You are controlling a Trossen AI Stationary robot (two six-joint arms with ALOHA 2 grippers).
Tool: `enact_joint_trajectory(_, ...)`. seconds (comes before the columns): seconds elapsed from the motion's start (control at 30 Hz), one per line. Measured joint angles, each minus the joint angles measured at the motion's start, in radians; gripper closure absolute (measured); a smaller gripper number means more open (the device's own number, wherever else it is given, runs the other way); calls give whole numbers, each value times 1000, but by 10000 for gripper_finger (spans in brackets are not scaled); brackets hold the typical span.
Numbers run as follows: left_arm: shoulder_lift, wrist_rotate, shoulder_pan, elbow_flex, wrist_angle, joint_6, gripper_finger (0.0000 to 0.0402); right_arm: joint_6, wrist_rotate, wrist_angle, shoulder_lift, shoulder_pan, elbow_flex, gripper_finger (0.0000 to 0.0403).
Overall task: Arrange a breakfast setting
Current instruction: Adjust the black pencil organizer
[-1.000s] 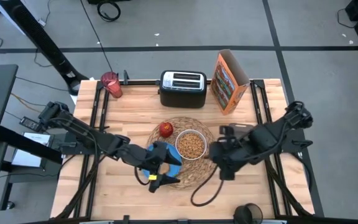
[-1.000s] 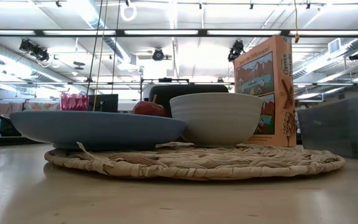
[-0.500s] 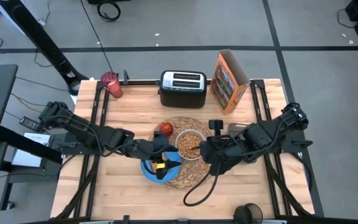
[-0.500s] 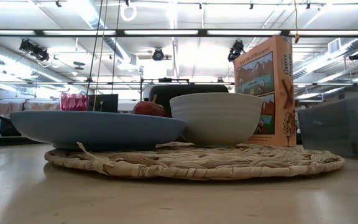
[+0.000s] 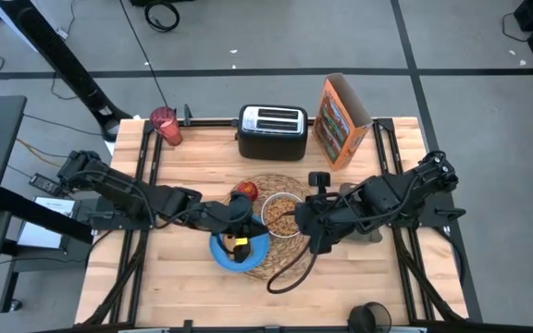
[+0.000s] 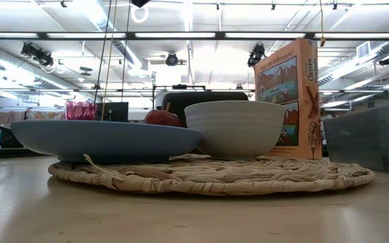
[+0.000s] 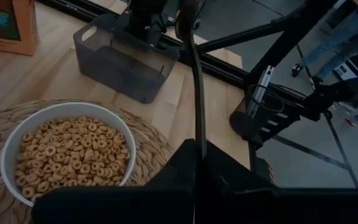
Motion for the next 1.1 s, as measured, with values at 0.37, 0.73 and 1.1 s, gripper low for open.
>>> enact_joint_trajectory(0.37,-92,-6,-7,0,-138,21,398,132,-80,-10,-43,49,0,227)
enact_joint_trajectory(0.73,-257,-105,-49,0,-283,28,399,598,-273,-173,-95,298,-65,158)
enact_joint_trajectory(1.1,-278,-146,-57,1,-279,54,399,833,-508,105,-41,516,-383,153)
